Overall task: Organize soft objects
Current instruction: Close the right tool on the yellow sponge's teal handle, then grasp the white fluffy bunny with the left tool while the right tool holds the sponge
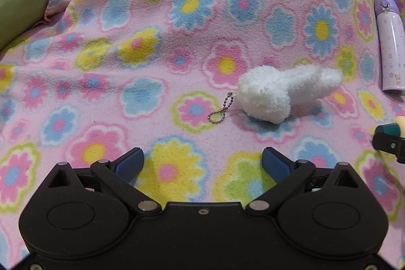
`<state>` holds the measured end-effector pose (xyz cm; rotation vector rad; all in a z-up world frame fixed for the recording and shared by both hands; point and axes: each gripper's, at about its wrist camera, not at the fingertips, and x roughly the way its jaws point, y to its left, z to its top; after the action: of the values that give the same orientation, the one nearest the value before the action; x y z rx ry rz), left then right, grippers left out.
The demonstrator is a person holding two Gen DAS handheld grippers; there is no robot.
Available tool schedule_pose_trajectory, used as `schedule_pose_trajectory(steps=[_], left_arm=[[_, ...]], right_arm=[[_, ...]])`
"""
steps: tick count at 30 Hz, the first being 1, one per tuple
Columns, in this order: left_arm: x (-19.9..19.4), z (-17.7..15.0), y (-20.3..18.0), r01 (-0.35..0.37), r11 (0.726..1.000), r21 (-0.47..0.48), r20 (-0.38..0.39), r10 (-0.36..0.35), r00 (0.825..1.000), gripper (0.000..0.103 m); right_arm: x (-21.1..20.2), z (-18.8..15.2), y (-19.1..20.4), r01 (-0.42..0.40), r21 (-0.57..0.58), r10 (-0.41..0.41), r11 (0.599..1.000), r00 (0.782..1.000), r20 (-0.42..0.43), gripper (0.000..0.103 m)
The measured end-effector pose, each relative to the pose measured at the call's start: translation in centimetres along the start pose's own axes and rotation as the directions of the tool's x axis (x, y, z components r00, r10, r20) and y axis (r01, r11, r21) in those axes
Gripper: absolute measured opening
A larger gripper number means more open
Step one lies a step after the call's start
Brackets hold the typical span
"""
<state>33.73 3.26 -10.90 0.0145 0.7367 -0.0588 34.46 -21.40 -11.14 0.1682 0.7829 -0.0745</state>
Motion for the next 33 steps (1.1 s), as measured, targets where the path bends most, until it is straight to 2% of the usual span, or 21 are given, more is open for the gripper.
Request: schedule_pose_trajectory(steps=[5, 8, 12, 16, 19, 23, 26, 29, 31, 33], left_arm=[[-0.4, 0.2, 0.3, 0.018, 1.000, -0.020, 0.002, -0.018, 1.000, 0.097], [-1.0, 0.6, -0.2, 0.014, 1.000, 0.006, 0.012, -0.014, 1.000, 0.097], [-1.8, 1.4, -2.1, 0.016, 0.993, 0.115, 0.051, -0.022, 0.998, 0.097], [-1.0, 2.7, -4.3, -0.007, 0.968, 0.251, 0.062, -0.008, 0.998, 0.098], [0.3, 3.8, -5.4, -0.036, 0.958, 0.285, 0.073, 0.016, 0.997, 0.098], [1.9, 6.5, -5.2, -0.044, 0.977, 0.210, 0.051, 0.034, 0.998, 0.098], [2.0, 8.9, -3.5, -0.040, 0.997, 0.069, 0.063, 0.036, 0.997, 0.098], [2.0, 10.3, -1.8, -0.007, 0.999, -0.053, 0.049, 0.009, 0.999, 0.098], [1.9, 10.3, -1.3, 0.005, 0.998, -0.060, 0.048, -0.002, 0.999, 0.098], [1.5, 9.9, -1.5, 0.008, 1.000, -0.024, 0.063, -0.007, 0.998, 0.097]], right_arm=[[0.1, 0.0, -0.9, -0.044, 0.054, 0.043, 0.998, 0.999, 0.018, 0.060], [0.1, 0.0, -0.8, -0.041, 0.051, 0.040, 0.998, 0.999, 0.019, 0.060], [0.1, 0.0, -0.7, -0.041, 0.052, 0.040, 0.998, 0.999, 0.019, 0.060], [0.1, 0.1, -0.7, -0.038, 0.051, 0.037, 0.998, 0.999, 0.019, 0.060], [0.1, 0.1, -0.7, -0.036, 0.050, 0.035, 0.998, 0.999, 0.019, 0.060], [0.1, 0.1, -0.7, -0.036, 0.049, 0.035, 0.998, 0.999, 0.019, 0.060], [0.1, 0.1, -0.7, -0.034, 0.049, 0.033, 0.998, 0.999, 0.020, 0.060], [0.1, 0.1, -0.7, -0.033, 0.048, 0.032, 0.998, 0.999, 0.020, 0.061], [0.2, 0.1, -0.6, -0.031, 0.045, 0.031, 0.999, 0.999, 0.019, 0.061], [0.2, 0.1, -0.6, -0.031, 0.044, 0.030, 0.999, 0.999, 0.019, 0.061]])
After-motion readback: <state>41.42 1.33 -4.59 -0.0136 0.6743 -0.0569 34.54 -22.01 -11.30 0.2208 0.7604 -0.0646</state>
